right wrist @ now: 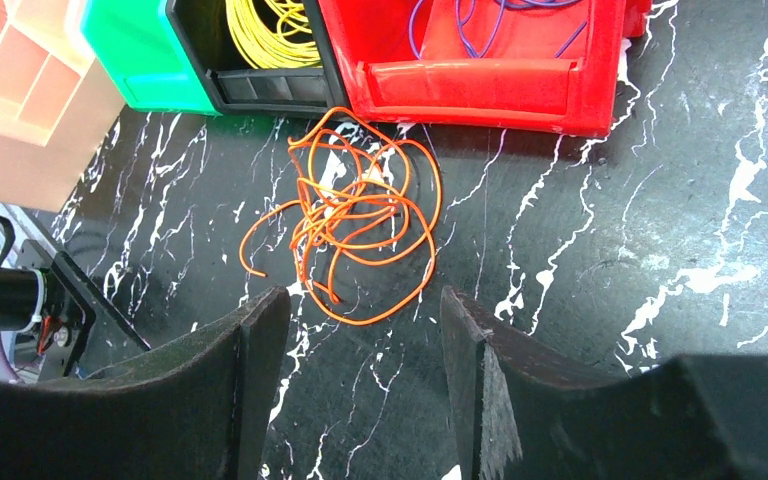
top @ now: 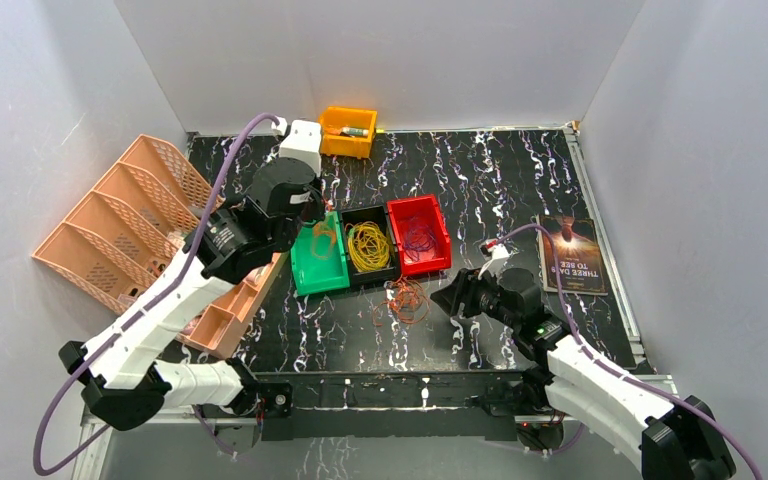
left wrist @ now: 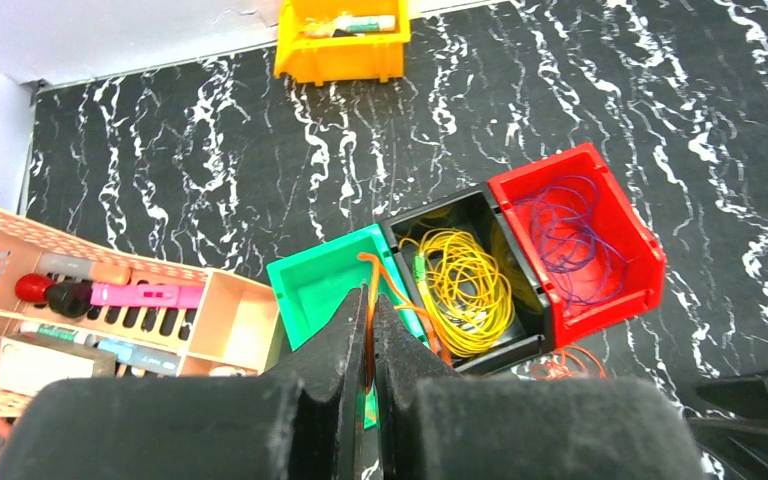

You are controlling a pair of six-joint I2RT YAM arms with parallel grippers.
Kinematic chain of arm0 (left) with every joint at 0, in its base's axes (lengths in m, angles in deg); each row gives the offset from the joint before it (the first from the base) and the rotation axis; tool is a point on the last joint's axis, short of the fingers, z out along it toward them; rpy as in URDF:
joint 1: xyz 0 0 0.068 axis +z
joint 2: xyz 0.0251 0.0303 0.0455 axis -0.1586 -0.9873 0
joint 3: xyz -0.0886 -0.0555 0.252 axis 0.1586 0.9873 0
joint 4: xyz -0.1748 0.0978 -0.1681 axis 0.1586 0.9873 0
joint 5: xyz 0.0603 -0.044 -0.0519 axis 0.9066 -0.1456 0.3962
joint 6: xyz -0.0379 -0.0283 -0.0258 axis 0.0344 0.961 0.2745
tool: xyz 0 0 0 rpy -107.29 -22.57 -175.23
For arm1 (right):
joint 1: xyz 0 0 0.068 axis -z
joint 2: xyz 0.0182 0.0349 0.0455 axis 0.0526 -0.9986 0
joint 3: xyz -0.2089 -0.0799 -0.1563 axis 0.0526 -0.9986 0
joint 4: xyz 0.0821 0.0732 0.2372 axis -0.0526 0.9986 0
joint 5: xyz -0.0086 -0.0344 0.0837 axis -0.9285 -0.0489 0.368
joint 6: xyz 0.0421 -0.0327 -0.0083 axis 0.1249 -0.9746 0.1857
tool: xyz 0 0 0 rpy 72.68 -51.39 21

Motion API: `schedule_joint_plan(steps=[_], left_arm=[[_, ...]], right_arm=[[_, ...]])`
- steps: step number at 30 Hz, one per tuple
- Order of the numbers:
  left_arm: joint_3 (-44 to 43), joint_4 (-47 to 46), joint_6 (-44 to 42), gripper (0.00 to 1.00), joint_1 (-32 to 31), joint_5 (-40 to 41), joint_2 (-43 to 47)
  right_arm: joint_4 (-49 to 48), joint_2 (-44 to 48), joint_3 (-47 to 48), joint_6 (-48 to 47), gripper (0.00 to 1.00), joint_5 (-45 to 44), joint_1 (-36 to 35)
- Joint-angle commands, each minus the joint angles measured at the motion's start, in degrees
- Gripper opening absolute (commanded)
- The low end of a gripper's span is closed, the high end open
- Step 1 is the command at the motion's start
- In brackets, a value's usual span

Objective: Untangle the cables

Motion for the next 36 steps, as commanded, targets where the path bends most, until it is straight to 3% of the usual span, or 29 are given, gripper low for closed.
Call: schedule_joint_plan(steps=[1,22,36], left_arm=[[0.5,1.4,0.2,0.00,3.3,-1.3,-0.3],[10.8,-5.3,0.5,0.00,17.7,-16.7,-2.1],[13.6,-7.6,1.0,0.00,20.4,-21.9,-4.5]], right_arm=[[-0.9,0.0,1.1,-1.1,0.66,-0.6,-0.1],[-1.0,-0.5,0.7,-1.1,0.66,-0.9,-0.1],[0.7,1.4,0.2,-1.2,0.67,-2.1,-0.1]])
